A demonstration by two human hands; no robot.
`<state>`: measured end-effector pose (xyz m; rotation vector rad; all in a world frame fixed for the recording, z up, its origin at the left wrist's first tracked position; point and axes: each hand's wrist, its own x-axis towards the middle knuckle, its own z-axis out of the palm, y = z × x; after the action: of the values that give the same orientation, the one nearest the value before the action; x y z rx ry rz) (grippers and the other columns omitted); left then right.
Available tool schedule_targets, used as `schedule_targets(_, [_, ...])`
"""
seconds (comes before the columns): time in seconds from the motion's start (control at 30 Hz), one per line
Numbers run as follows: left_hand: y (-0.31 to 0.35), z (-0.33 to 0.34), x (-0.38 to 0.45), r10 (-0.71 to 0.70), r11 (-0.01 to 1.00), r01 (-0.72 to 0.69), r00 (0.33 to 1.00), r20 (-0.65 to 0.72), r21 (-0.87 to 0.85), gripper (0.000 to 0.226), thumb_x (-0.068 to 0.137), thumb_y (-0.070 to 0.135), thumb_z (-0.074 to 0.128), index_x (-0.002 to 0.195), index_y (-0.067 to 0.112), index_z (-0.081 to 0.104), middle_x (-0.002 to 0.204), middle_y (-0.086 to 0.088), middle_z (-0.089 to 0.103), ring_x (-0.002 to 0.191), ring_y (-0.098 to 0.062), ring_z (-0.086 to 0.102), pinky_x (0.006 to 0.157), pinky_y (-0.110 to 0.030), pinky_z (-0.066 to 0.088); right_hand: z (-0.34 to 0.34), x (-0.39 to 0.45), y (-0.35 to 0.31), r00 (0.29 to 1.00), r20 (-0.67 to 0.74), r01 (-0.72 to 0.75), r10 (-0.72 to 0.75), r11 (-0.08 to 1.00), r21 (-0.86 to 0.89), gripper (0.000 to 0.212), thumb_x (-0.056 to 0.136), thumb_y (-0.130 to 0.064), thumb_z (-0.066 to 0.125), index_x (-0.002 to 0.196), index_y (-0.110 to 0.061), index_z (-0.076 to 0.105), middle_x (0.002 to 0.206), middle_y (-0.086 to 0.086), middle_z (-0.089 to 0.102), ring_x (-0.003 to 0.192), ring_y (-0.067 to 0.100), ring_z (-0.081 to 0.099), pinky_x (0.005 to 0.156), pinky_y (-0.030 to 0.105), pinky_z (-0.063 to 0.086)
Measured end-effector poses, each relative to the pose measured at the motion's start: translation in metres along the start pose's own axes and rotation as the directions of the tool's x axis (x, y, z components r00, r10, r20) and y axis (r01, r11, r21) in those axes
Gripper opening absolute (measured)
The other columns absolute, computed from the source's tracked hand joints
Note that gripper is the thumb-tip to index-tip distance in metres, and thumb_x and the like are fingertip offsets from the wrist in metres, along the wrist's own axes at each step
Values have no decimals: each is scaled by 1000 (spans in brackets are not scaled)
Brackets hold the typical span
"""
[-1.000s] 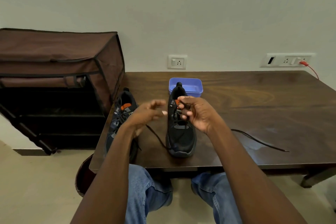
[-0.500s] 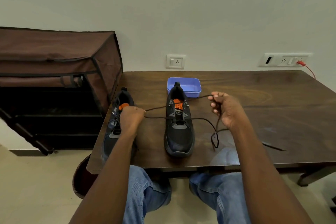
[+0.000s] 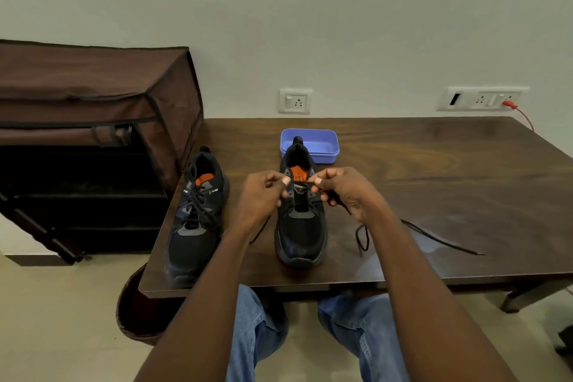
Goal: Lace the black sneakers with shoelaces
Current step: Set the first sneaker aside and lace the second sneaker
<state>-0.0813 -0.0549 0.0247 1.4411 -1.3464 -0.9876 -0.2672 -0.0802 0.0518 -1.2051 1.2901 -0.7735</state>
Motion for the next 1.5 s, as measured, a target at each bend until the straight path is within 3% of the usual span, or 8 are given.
schedule_targets(0.17, [-8,-6,3,-82,966,155,944,-321,208,23,97,23,59,77,16,67,75,-1,69,70,-15,61,63,-30,47,-3,4,6,998,-36,-65,61,989,-130,13,94,0,61,85,-6,68,70,7,67,47,7,53,45,19,41])
schedule_targets(0.43, [-6,3,-3,65,781,145,948,-310,608,27,92,18,62,119,16,67,126,-7,60,116,-24,54,95,-38,45,8,8,4,996,-94,-29,14,987,-158,18,98,9,45,103,3,61,73,13,65,57,17,60,50,21,51])
schedule_targets(0.53, [-1,9,0,140,950,-118,989,-56,290,46,90,12,69,135,15,60,127,7,58,122,-9,50,102,-21,40,10,6,4,999,-38,21,-27,986,-166,14,97,1,57,108,9,58,75,14,68,54,18,60,48,22,51])
schedule_targets(0.63, [-3,19,1,38,996,-51,987,155,80,29,93,14,67,121,19,69,110,7,72,107,-10,65,100,-36,52,11,5,5,996,-8,83,-86,980,-181,19,96,-4,61,106,12,61,71,9,69,52,15,58,47,19,48])
schedule_targets(0.87, [-12,31,9,-6,997,2,999,47,80,12,94,18,66,101,24,74,101,4,73,99,-10,67,91,-37,56,12,14,13,989,-132,41,-72,974,-222,21,93,-20,68,93,1,72,69,3,60,55,8,46,51,19,40])
schedule_targets(0.97, [-18,34,13,133,926,-96,988,-76,365,11,92,19,68,99,19,77,100,4,69,94,-7,60,84,-31,53,14,25,19,962,-268,5,-58,981,-193,23,96,-18,63,82,-2,71,68,6,57,59,11,46,57,26,39])
schedule_targets(1.13, [-21,38,16,212,713,-134,977,-30,688,24,92,23,68,114,17,75,135,-2,41,128,-21,32,110,-36,30,10,39,34,926,-375,-86,-40,945,-314,29,93,-11,62,66,-12,54,66,5,52,70,20,47,63,33,37])
schedule_targets(1.5, [-20,51,20,-64,929,78,997,-51,361,6,94,21,65,89,21,69,141,-2,33,129,-23,30,111,-33,27,10,40,41,975,-220,-137,27,853,-503,26,92,-13,67,69,-16,56,82,4,61,79,17,54,59,26,38])
